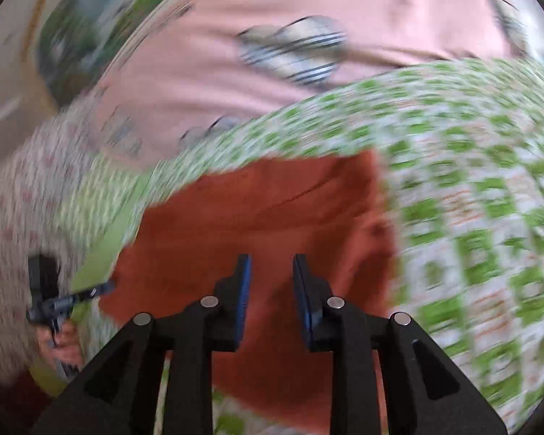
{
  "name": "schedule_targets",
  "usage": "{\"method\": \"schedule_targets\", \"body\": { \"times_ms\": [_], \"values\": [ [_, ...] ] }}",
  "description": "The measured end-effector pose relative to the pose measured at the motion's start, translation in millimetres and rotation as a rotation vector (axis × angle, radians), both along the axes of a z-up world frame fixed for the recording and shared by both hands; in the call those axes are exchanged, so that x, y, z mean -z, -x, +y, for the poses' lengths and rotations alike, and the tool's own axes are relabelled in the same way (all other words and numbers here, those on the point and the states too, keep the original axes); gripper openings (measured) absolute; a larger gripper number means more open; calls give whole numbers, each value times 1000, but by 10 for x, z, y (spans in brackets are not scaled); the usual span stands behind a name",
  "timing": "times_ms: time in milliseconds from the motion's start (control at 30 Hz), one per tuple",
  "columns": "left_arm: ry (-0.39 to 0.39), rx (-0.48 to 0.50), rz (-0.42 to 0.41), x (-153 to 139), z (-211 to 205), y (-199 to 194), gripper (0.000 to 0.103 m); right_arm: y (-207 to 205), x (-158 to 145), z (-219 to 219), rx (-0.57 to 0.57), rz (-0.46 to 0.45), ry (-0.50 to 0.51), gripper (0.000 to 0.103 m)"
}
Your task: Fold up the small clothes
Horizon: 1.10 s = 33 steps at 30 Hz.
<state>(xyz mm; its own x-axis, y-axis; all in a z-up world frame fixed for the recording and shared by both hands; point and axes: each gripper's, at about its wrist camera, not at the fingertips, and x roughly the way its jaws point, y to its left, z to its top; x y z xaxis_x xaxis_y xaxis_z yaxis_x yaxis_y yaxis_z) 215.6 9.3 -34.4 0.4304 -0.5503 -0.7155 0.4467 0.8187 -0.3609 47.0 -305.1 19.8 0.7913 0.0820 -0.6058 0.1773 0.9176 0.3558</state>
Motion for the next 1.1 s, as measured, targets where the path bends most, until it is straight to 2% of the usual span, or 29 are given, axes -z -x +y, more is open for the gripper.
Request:
{"method": "schedule_targets", "body": {
  "times_ms": [33,100,167,233,300,367,433,500,633,700,800,900,1000,1033,1100],
  "values": [
    [-17,16,12,34,-84,-21,12,-136,68,157,-95,47,-16,26],
    [-100,41,44,136,-315,-167,12,-343,211,323,-189,138,-15,26],
    [-119,64,65,148,-379,-309,12,-549,373,382,-230,240,52,26],
    [-124,36,49,55,-350,-500,13,-685,472,260,-210,285,77,26],
    [-166,-20,28,-27,-296,-749,12,-779,455,5,-136,274,83,26],
    [-141,-89,14,-119,-193,-1020,12,-841,350,-256,-38,221,94,26],
    [-149,-185,-19,-207,-93,-1276,17,-848,205,-554,85,133,83,26],
    [-130,-280,-26,-258,39,-1497,31,-818,107,-760,184,76,50,26],
    [-59,-385,15,-348,332,-1685,29,-798,-51,-938,264,6,-14,26],
    [9,-325,5,-473,383,-1488,29,-755,-104,-861,227,2,-31,26],
    [3,-175,-21,-514,207,-1035,33,-696,-193,-599,147,-18,28,30],
    [-30,-13,20,-315,-68,-585,33,-733,-162,-396,45,4,16,31],
    [-63,35,108,4,-224,-455,32,-749,-63,-147,-96,21,-3,31],
    [-81,24,119,88,-239,-488,31,-749,-13,-70,-142,28,-12,31],
    [-68,-3,119,121,-223,-635,26,-762,76,80,-220,67,3,31]
  ]
}}
